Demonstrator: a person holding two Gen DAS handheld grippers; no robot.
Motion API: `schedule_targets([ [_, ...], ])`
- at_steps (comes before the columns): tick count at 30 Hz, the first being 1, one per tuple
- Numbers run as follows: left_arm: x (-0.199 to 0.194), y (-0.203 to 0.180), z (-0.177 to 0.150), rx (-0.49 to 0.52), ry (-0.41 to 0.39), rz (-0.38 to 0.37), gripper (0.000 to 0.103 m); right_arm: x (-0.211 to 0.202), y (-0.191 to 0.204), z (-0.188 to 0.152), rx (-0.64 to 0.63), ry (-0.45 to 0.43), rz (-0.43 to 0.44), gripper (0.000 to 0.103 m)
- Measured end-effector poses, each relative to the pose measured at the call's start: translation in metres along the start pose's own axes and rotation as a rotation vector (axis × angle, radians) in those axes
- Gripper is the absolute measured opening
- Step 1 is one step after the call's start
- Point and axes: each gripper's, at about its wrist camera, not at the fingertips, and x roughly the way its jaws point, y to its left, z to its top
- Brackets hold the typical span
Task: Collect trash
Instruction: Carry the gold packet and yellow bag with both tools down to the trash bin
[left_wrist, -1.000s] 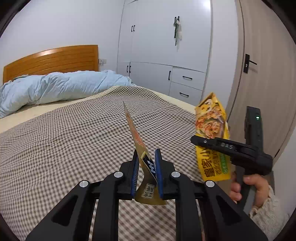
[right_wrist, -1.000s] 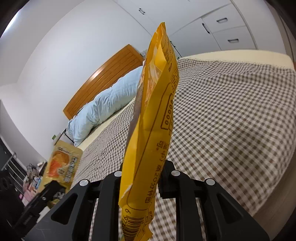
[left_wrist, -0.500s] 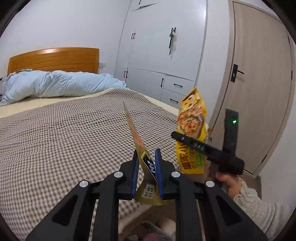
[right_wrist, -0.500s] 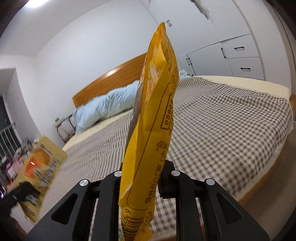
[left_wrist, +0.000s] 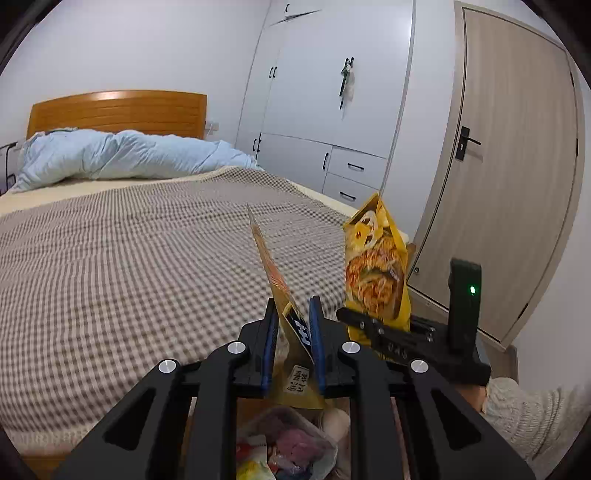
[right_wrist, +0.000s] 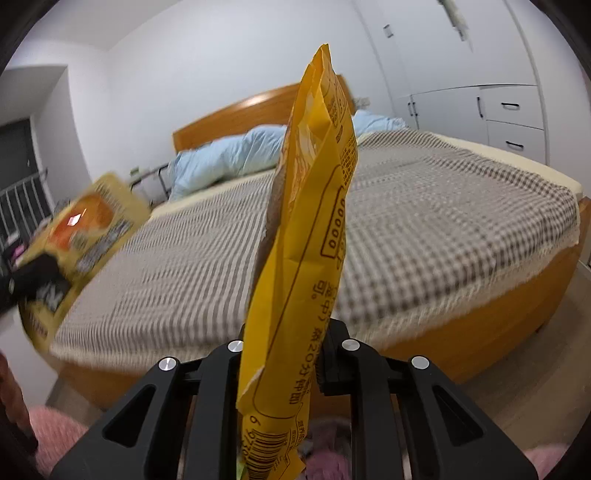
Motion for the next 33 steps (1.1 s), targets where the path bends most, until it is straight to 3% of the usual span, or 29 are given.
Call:
schedule_targets([
  [11,-0.003,0.014,-0.053,-0.045,0.029,0.016,0.015,-0.004,0.015,-0.060,-0.041,0.142,-0.004,0.017],
  [22,0.005,0.029,-0.106,-0.111,0.083,-0.011,0.014,-0.002,0.018,-0.098,-0.052,0.255,-0.029,0.017],
  [33,0.022,0.054,-0.152,-0.174,0.213,0.029,0.014,0.020,0.013,-0.132,-0.025,0.381,-0.014,0.017],
])
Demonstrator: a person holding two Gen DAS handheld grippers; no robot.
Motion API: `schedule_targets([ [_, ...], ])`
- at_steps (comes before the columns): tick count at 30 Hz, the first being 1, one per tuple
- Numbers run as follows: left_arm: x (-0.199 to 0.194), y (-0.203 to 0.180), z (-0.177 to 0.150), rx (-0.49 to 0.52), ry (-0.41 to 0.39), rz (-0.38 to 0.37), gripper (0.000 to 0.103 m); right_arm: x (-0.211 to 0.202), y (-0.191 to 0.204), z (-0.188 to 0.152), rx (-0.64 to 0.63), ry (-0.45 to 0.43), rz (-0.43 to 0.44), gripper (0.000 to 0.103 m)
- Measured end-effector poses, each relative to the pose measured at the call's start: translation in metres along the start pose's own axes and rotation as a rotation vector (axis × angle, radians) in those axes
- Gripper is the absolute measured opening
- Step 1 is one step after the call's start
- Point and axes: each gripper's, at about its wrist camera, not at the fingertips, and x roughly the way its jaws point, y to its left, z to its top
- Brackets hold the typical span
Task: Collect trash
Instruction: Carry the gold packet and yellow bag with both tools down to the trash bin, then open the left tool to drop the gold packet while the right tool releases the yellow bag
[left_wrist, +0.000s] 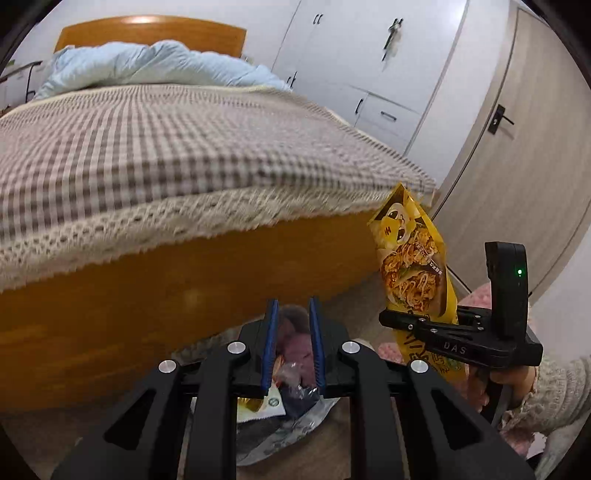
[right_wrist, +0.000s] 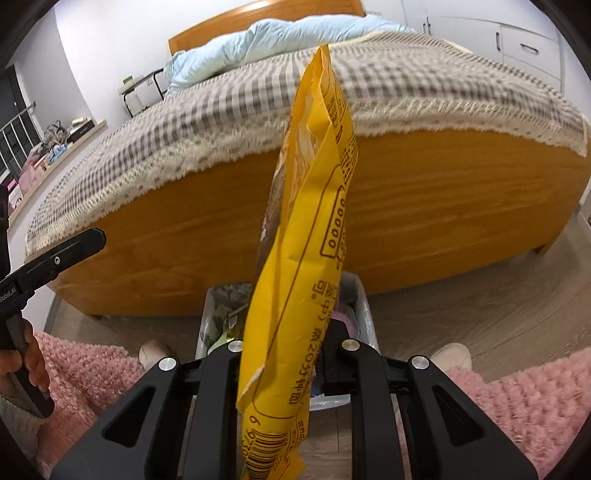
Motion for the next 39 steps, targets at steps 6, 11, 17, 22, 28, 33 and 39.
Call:
schedule_targets([
  [6,0.014,0.010,-0.006,-0.027,0.052,0.013,0.014,0.031,0.002,-0.005,0.028,0.104,0.050,0.017],
  [11,0.032,0.015,-0.013,-0.050,0.122,0.025,0.014,0.058,0.008,-0.009,0.004,0.177,0.068,0.017],
  [17,0.050,0.018,-0.019,-0.054,0.189,0.042,0.014,0.076,0.008,-0.008,0.013,0.225,0.077,0.017],
  [22,0.060,0.021,-0.023,-0.079,0.232,0.034,0.014,0.085,0.008,-0.009,0.026,0.242,0.087,0.017],
  [28,0.062,0.027,-0.024,-0.117,0.257,0.060,0.056,0.108,0.004,-0.011,0.063,0.313,0.141,0.018],
  [33,0.063,0.032,-0.026,-0.135,0.270,0.085,0.074,0.134,0.004,-0.016,0.065,0.381,0.141,0.018],
  [39,0.074,0.043,-0.033,-0.180,0.341,0.125,0.082,0.160,-0.001,-0.025,0.119,0.458,0.151,0.018],
])
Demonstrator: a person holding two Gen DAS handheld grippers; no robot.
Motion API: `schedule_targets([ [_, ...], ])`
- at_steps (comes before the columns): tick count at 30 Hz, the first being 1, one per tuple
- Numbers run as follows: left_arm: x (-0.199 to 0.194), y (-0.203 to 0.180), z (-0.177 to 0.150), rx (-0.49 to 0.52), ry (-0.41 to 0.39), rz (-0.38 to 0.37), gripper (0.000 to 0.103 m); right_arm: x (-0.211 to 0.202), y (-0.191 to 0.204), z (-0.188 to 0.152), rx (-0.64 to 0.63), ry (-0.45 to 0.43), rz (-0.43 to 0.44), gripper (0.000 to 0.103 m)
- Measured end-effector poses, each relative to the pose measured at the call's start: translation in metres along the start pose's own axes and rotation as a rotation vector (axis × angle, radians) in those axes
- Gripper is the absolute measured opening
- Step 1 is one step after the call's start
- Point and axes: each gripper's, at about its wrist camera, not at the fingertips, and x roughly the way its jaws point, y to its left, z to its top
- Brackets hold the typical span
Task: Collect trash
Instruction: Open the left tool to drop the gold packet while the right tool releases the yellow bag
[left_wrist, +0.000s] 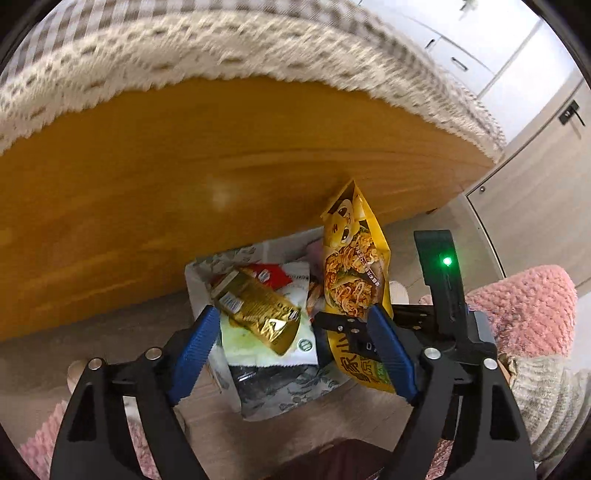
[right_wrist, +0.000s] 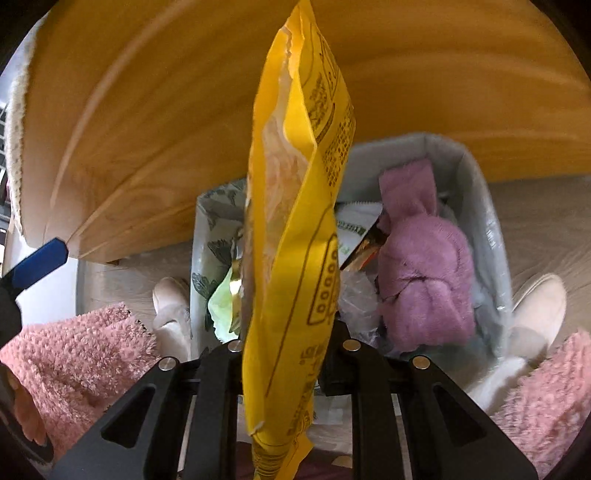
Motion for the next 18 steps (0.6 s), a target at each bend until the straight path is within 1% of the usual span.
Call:
schedule_targets([
  [5,0.010,0.010,-0.001,-0.042,0.048,-0.003,0.083,0.024,-0.017,0.001,0.057,0.062,-0.020,0.018],
  [7,0.012,0.011,-0.001,-0.048,0.057,-0.002,0.083,0.028,-0.022,0.003,0.070,0.078,-0.014,0.018],
  [8,0.013,0.012,0.000,-0.049,0.061,-0.001,0.083,0.028,-0.024,0.004,0.082,0.083,-0.016,0.020],
  [10,0.015,0.011,0.002,-0.054,0.067,0.002,0.083,0.024,-0.025,0.004,0.105,0.084,-0.032,0.032],
  [11,0.016,0.012,0.003,-0.056,0.070,0.002,0.083,0.020,-0.026,0.005,0.115,0.081,-0.038,0.049],
  [12,0.017,0.012,0.003,-0.060,0.074,0.002,0.083,0.013,-0.025,0.005,0.121,0.067,-0.034,0.059],
  [14,0.020,0.013,0.003,-0.069,0.078,-0.003,0.083,0.006,-0.024,0.006,0.115,0.050,-0.035,0.059],
  [16,0.019,0.014,0.002,-0.074,0.079,-0.006,0.083,-0.006,-0.018,0.004,0.092,0.021,-0.046,0.066],
  [18,0.019,0.013,0.003,-0.076,0.078,-0.009,0.083,-0.027,-0.010,0.005,0.046,-0.051,-0.094,0.082],
])
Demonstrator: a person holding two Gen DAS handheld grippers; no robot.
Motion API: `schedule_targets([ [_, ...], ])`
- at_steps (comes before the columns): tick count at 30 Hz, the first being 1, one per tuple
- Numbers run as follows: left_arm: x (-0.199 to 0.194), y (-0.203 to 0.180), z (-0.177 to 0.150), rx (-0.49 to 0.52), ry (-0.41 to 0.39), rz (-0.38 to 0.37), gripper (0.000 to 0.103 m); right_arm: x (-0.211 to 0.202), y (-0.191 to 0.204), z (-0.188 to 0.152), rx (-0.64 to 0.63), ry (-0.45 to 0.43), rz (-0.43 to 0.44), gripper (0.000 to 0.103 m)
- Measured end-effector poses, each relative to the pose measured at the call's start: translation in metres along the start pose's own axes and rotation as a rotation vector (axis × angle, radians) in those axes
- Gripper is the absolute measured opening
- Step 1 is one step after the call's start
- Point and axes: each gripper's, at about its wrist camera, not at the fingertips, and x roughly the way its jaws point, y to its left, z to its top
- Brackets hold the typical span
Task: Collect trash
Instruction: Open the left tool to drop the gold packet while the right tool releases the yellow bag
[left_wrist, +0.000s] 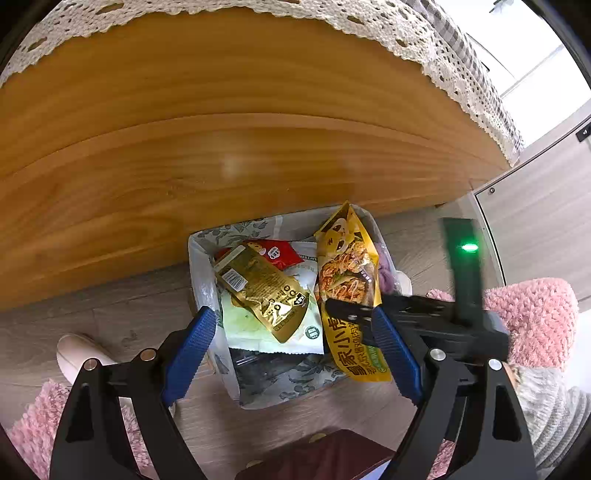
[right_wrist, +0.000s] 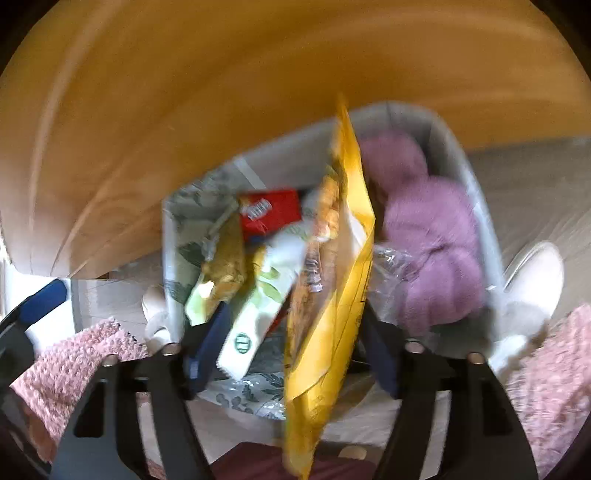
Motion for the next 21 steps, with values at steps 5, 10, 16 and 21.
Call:
schedule_targets([
  [5,0.001,-0.001,0.000,0.000,0.007,-0.001,0.083,-0.039,-0.001,0.006,-0.058,-0.140,-0.169,0.090],
  [10,0.001,-0.001,0.001,0.000,0.007,0.007,0.084,-0.052,-0.010,0.007,-0.059,-0.143,-0.197,0.095],
  [16,-0.001,-0.001,0.001,0.003,-0.001,0.017,0.095,-0.060,-0.001,0.000,-0.087,-0.133,-0.196,0.095],
  [21,-0.002,0.002,0.002,-0.004,-0.004,0.035,0.095,-0.060,0.014,-0.004,-0.119,-0.143,-0.213,0.095],
])
